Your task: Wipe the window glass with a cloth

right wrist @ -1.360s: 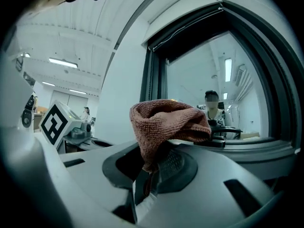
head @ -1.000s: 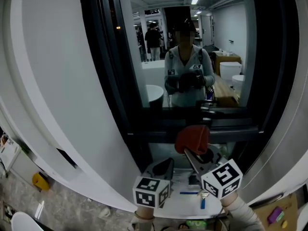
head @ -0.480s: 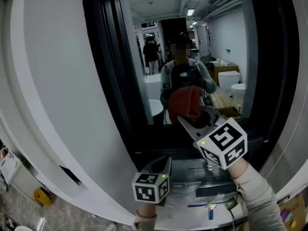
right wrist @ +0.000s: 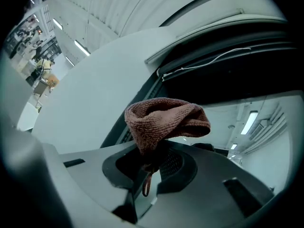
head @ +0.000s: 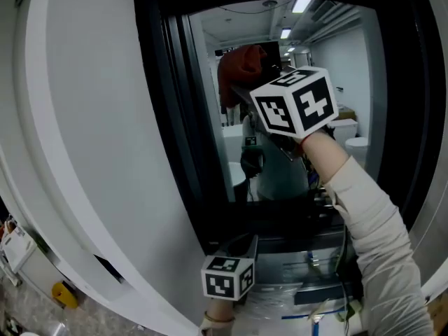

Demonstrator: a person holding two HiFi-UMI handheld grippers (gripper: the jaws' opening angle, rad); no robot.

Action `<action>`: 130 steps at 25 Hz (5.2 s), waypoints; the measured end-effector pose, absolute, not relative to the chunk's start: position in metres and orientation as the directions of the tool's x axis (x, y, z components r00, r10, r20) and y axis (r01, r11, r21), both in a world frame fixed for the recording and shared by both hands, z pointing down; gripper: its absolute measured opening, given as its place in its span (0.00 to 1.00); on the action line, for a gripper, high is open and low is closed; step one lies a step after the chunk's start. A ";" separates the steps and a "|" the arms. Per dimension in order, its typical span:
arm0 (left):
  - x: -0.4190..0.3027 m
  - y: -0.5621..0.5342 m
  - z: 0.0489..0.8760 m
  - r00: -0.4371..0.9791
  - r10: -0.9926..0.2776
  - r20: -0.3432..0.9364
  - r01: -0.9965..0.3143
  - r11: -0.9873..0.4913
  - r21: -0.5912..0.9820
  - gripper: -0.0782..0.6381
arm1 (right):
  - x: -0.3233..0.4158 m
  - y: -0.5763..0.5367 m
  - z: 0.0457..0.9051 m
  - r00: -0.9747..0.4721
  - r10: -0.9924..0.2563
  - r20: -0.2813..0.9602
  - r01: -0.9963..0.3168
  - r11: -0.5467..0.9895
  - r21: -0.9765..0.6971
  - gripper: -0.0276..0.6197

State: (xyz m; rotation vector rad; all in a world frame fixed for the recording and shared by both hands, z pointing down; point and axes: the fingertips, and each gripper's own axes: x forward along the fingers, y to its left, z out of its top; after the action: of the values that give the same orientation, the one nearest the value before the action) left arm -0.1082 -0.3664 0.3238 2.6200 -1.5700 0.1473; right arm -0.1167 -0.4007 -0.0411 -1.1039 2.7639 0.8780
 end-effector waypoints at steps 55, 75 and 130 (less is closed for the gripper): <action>-0.017 -0.410 0.322 0.644 -0.758 0.110 -0.764 -0.644 0.034 0.12 | 0.157 -0.468 -0.092 -0.238 -0.951 -0.198 -0.921 0.156 0.357 0.11; -0.002 -0.416 0.327 0.668 -0.737 0.104 -0.743 -0.667 0.050 0.11 | 0.285 -0.463 -0.083 0.039 -0.973 -0.228 -0.969 -0.093 0.231 0.11; -0.156 -0.381 0.353 0.396 -0.910 0.121 -0.918 -0.392 0.062 0.12 | -0.130 -0.490 0.051 -0.669 -0.742 -0.038 -0.725 0.641 0.253 0.11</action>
State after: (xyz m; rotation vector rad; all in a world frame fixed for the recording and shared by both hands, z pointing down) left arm -0.1562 -0.3811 0.3528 2.5238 -1.6604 0.1010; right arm -0.1305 -0.4901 0.0514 -1.3020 2.9078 0.3993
